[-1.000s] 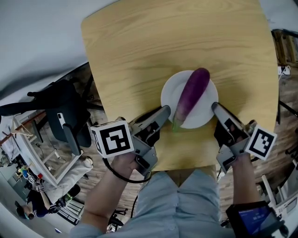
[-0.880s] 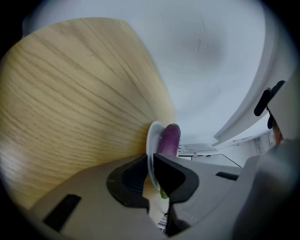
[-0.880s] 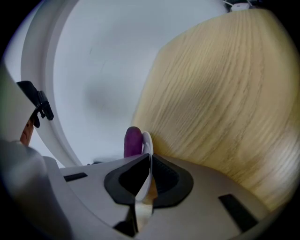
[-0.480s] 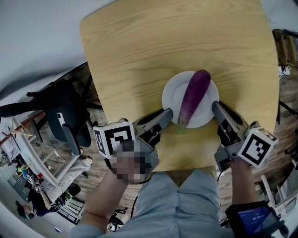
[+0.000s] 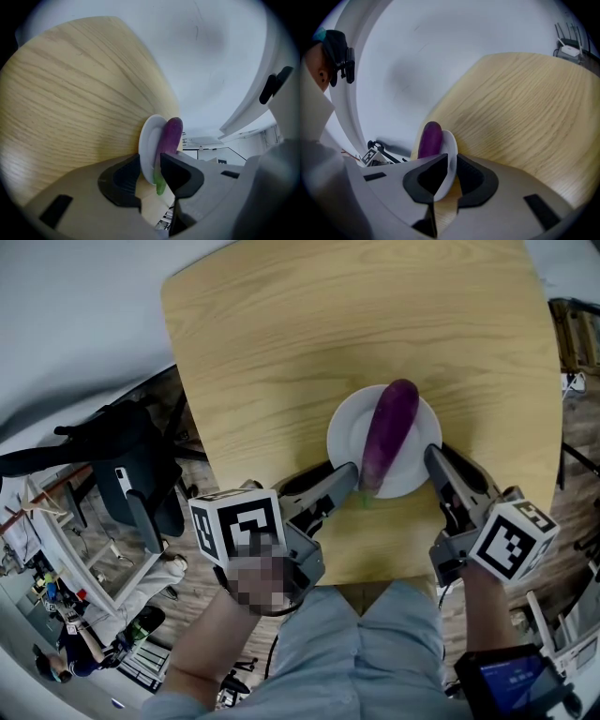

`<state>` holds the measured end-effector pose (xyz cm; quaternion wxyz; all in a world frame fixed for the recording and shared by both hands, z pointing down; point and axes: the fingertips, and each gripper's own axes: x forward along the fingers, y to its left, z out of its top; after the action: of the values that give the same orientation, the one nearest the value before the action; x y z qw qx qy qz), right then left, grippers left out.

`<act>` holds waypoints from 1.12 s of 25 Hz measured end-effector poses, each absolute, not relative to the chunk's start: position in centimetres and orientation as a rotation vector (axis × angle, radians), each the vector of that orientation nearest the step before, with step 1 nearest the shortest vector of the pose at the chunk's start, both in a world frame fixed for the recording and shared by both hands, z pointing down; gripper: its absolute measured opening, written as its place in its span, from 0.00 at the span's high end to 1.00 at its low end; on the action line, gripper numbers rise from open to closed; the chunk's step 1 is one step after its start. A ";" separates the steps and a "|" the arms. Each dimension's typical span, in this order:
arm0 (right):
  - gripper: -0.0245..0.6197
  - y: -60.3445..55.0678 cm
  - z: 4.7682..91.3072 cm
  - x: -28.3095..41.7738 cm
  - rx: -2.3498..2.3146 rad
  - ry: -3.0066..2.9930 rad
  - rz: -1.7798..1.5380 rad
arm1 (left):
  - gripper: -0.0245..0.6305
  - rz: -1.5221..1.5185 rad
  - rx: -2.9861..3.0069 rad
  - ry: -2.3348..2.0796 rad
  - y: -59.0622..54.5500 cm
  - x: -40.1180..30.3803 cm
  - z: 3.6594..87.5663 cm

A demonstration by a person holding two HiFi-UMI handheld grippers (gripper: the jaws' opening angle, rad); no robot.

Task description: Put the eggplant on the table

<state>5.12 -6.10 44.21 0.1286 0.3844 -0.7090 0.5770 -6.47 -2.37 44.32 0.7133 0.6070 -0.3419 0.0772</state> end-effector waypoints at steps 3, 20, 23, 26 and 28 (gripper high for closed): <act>0.83 -6.1 44.2 4.7 1.105 -2.079 1.584 | 0.78 0.180 1.346 -0.765 -2.3 -6.5 44.4; 0.72 -6.8 43.2 4.9 1.116 -2.120 1.071 | 0.78 0.206 1.363 -0.782 -2.1 -6.7 43.9; 0.72 -6.8 42.9 5.0 1.120 -2.127 1.071 | 0.78 0.200 1.364 -0.784 -2.0 -6.6 43.7; 0.72 -6.6 42.6 5.1 1.127 -2.133 1.073 | 0.78 0.189 1.365 -0.786 -1.6 -6.6 43.4; 0.72 -6.5 42.4 5.1 1.132 -2.137 1.066 | 0.78 0.186 1.364 -0.787 -1.3 -6.7 43.2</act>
<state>5.15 -6.47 42.41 0.2468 0.4150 -0.7836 0.3910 -6.72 -1.25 43.17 0.7017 0.6129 -0.3536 0.0837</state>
